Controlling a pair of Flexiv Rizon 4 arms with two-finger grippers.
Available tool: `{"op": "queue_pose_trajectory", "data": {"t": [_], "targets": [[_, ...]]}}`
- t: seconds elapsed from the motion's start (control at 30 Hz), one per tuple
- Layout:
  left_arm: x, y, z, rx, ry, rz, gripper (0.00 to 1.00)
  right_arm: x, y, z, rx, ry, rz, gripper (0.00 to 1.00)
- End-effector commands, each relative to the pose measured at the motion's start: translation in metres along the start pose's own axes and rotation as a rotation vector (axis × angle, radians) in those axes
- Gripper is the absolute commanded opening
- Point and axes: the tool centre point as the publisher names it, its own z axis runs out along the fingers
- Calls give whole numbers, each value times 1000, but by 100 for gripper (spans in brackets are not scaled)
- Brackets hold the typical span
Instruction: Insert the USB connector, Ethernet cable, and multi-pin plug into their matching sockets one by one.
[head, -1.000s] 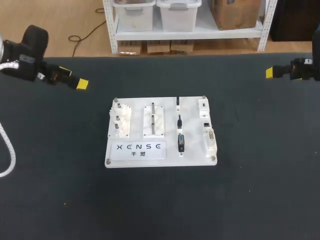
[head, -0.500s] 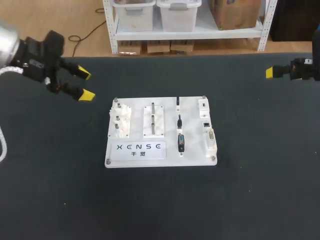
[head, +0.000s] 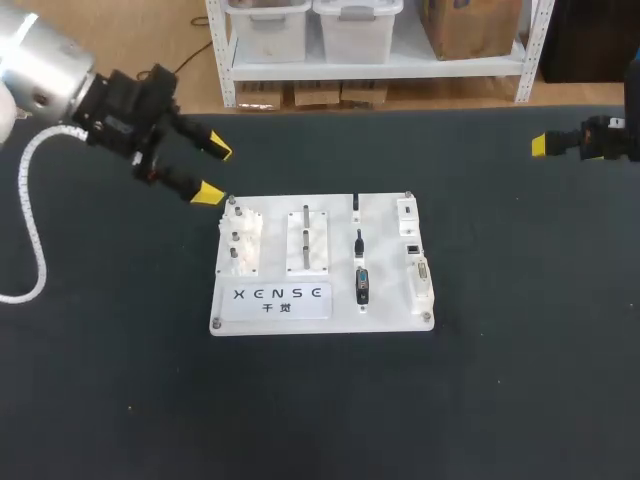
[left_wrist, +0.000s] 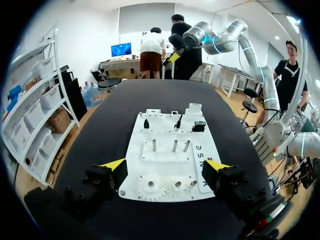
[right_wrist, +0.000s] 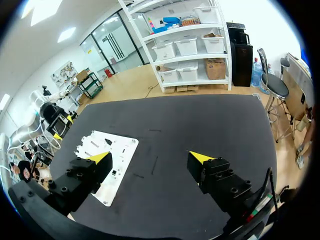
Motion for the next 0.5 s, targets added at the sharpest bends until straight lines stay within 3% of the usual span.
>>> {"op": "queue_pose_trajectory", "data": {"t": [0.03, 0.13, 0.5], "targets": [[8, 1, 2, 43, 10, -8, 100, 0, 0, 0, 1, 1, 0, 100], [11, 0, 1, -3, 7, -34, 100, 0, 0, 0, 1, 1, 0, 100], [12, -11, 7, -26, 4, -15, 100, 0, 0, 0, 1, 1, 0, 100]]}}
